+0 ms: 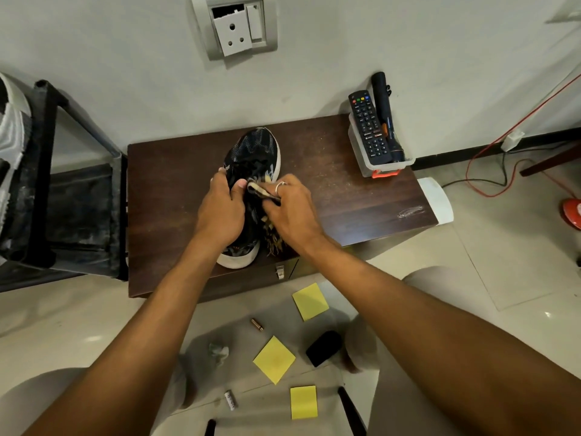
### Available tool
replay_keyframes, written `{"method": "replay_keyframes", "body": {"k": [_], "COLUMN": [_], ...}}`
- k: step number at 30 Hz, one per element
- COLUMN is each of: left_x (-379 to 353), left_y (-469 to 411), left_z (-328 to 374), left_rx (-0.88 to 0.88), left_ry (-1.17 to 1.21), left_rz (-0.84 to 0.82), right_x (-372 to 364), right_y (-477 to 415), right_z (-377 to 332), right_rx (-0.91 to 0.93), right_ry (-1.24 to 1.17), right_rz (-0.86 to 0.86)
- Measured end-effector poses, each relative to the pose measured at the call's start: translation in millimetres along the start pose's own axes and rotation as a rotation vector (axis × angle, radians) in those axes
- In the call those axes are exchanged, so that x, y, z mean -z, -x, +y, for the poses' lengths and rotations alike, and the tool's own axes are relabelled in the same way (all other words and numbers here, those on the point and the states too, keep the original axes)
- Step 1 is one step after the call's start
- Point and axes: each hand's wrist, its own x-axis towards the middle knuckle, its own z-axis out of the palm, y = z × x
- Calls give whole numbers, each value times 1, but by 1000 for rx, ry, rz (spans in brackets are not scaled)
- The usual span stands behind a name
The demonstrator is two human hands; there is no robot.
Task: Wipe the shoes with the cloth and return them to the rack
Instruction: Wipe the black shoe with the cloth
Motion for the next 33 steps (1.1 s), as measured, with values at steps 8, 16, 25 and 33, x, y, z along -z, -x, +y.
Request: {"method": "replay_keyframes", "body": {"k": [8, 16, 25, 33], "left_x": [2, 3, 2, 3], "left_y": [-4, -6, -3, -3], "left_z": [-10, -14, -9, -8], "left_rx": [21, 35, 25, 22], "left_ry": [49, 29, 20, 9], "left_rz": [0, -18, -24, -43], "right_x": [9, 32, 11, 14], "right_y": [8, -12, 2, -17], "right_z": [-7, 4, -3, 10], "right_rx": [97, 11, 66, 40], "right_ry": [-84, 37, -14, -18], "right_rz": [-289, -273, -332, -93]}}
